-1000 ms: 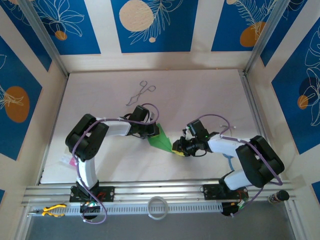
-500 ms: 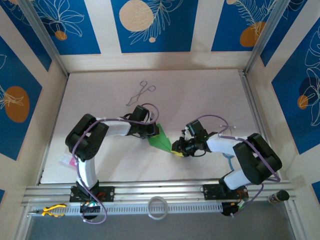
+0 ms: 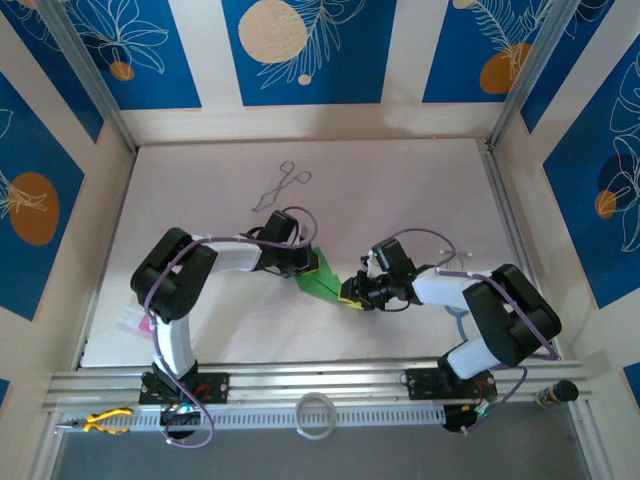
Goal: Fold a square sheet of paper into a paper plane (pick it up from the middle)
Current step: Fourth fold the wing at the center of the table, then turn over the paper at the center of the table.
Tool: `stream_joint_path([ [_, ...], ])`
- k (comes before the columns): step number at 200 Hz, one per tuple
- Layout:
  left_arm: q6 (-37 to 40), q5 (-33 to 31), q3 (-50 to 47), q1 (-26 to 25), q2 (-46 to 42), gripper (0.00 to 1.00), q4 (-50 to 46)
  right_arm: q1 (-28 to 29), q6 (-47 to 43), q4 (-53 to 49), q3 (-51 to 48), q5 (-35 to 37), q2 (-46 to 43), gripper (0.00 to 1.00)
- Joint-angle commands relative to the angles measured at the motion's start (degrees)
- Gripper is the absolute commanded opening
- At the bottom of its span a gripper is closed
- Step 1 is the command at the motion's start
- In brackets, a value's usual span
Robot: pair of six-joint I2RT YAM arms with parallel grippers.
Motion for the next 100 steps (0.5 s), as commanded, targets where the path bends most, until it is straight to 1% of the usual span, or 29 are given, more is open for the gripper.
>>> stream_joint_path([
  [1,0.06,-0.14,-0.55,0.71,-0.33,0.11,-1.32,-0.36,0.91,2.27,-0.77,-1.64,1.05,0.28],
  [67,-0.08,0.08,-0.34,0.75,-0.40,0.11,-1.51,-0.74,0.91,3.35,-1.06,-1.70,1.69,0.26],
  [83,0.12,0.10,-0.34,0.78,-0.47,0.11,-1.64,-0.96,0.98,3.52,-1.30,-1.88,1.26,0.27],
  [100,0.18,-0.01,-0.46,0.75,-0.47,0.11,-1.72,-1.32,1.02,4.30,-1.85,-2.62,0.72,0.31],
])
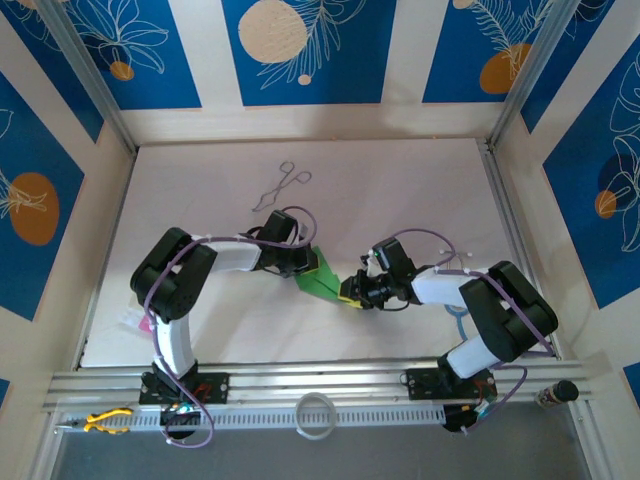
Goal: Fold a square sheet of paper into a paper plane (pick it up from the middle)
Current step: Turn over the paper at the center of the table.
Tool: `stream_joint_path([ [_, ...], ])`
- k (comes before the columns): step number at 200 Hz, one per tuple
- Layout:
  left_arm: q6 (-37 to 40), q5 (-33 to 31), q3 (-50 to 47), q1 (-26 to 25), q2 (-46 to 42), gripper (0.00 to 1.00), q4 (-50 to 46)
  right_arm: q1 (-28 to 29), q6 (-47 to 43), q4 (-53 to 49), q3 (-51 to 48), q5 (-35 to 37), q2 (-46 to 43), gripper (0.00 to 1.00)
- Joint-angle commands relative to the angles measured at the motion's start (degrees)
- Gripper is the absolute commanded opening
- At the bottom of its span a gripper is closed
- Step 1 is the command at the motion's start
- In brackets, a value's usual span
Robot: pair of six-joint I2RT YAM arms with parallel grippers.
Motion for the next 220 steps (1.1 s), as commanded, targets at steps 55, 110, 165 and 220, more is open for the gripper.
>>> stream_joint_path([
  [55,-0.16,0.08,-0.58,0.51,-0.15,0.11,-1.18,-1.55,0.10,2.88,-1.95,-4.34,-1.03,0.36],
  [110,-0.17,0.17,-0.50,0.52,-0.03,0.11,-1.01,-2.61,1.59,4.00,-2.58,-3.16,-0.16,0.24],
  [165,0.10,-0.27,-0.24,0.56,-0.92,0.11,-1.53,-2.77,1.37,4.31,-2.96,-4.15,-0.32,0.15],
  [220,-0.68,0.69,0.54,0.50,-4.61,0.27,-0.48,-2.77,-0.08,3.69,-3.15,-5.27,-2.87,0.07],
])
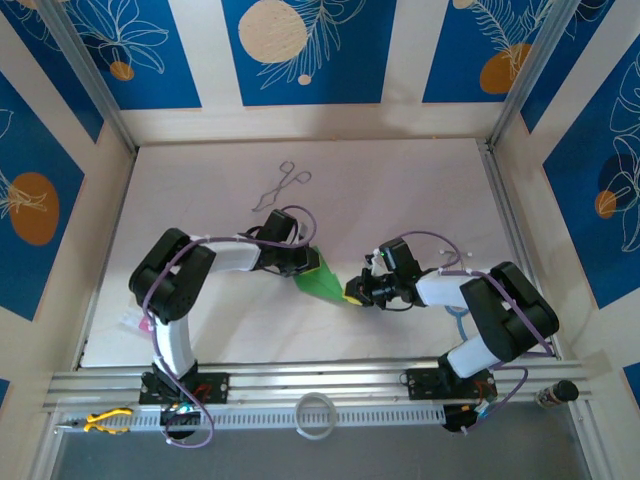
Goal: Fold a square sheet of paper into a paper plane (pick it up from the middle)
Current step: Turn over the paper at the center of the table.
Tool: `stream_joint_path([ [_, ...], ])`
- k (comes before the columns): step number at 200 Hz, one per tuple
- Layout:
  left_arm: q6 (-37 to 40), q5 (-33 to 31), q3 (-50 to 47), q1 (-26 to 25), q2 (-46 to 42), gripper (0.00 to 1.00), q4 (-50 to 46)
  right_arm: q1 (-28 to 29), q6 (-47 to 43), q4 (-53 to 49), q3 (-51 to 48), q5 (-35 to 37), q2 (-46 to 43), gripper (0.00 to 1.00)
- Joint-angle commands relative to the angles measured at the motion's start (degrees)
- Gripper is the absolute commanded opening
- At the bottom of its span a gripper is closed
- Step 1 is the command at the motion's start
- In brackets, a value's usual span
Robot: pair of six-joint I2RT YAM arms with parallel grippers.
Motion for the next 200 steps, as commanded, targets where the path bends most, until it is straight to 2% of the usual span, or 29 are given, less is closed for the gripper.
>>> stream_joint_path([
  [1,-0.31,0.65,0.54,0.50,-3.78,0.28,-0.09,-0.27,-1.41,-0.86,-0.87,-2.06,-2.56,0.07],
  [20,0.09,-0.26,0.74,0.54,-6.94,0.35,-0.50,-0.45,-2.72,-3.80,-0.36,-0.84,-4.81,0.06],
  [37,1.19,-2.40,0.83,0.54,-10.19,0.37,-2.18,-0.46,-5.09,-8.06,0.23,2.33,-8.31,0.06],
  [87,3.45,-13.30,-1.60,0.62,-21.18,0.42,-6.59,-0.69,-15.77,-27.43,5.73,17.20,-23.23,0.05],
  [119,3.71,-19.48,-3.75,0.68,-26.40,0.45,-8.10,-0.58,-22.84,-38.72,11.78,26.73,-28.72,0.05],
  [155,3.29,-24.78,-6.18,0.96,-30.33,0.45,-9.43,1.04,-28.67,-47.81,17.96,39.59,-30.12,0.05],
  [200,2.58,-28.88,-8.61,1.26,-34.29,0.46,-10.13,6.05,-32.70,-56.03,24.87,56.89,-24.15,0.05],
])
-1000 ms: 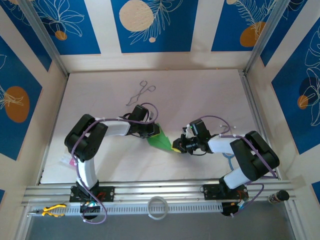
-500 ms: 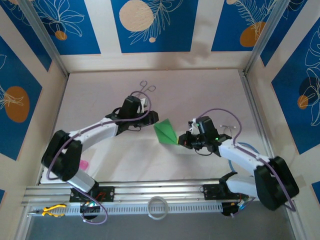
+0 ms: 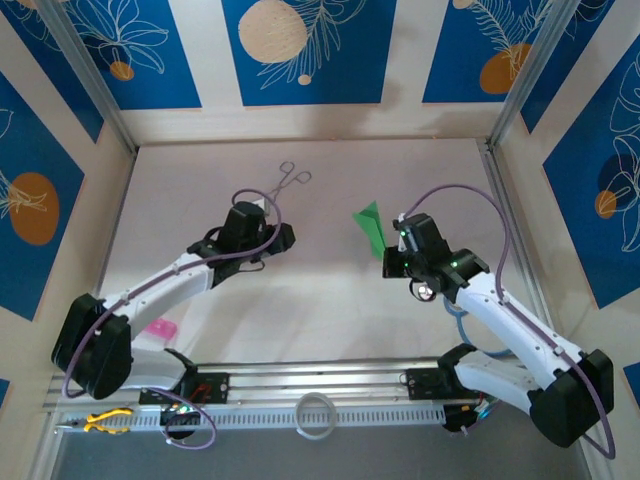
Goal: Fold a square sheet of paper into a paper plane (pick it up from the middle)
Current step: Turn over the paper at the center of the table.
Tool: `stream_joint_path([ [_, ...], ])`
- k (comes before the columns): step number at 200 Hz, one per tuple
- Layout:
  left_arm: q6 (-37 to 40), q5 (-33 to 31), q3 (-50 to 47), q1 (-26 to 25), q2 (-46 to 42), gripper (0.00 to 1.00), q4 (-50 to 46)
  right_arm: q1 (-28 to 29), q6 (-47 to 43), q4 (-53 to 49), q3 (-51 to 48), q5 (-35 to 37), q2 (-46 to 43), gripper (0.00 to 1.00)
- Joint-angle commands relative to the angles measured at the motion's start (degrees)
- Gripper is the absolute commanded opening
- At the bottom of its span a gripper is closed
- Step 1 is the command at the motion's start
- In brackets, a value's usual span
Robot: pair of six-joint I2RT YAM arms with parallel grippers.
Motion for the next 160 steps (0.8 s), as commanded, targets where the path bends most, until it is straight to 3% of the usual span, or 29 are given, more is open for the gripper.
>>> stream_joint_path([
  [1,0.13,-4.68,-1.33,0.75,-2.80,0.46,-1.62,2.50,-4.10,-7.76,3.38,13.48,3.19,0.05],
  [42,-0.51,-9.59,-3.09,1.01,-6.88,0.48,-3.11,9.35,-7.10,-7.70,6.67,25.82,10.36,0.04],
  [75,-0.79,-13.05,-4.80,1.31,-10.12,0.50,-4.29,15.46,-10.78,-6.34,8.03,30.90,17.75,0.02],
  [126,-1.49,-14.11,-6.19,1.96,-12.02,0.52,-4.60,25.18,-15.03,-4.58,11.33,27.55,28.80,0.03],
  [160,-1.72,-13.64,-6.37,2.21,-11.85,0.52,-4.52,28.76,-14.61,-4.36,14.40,25.42,34.51,0.07],
])
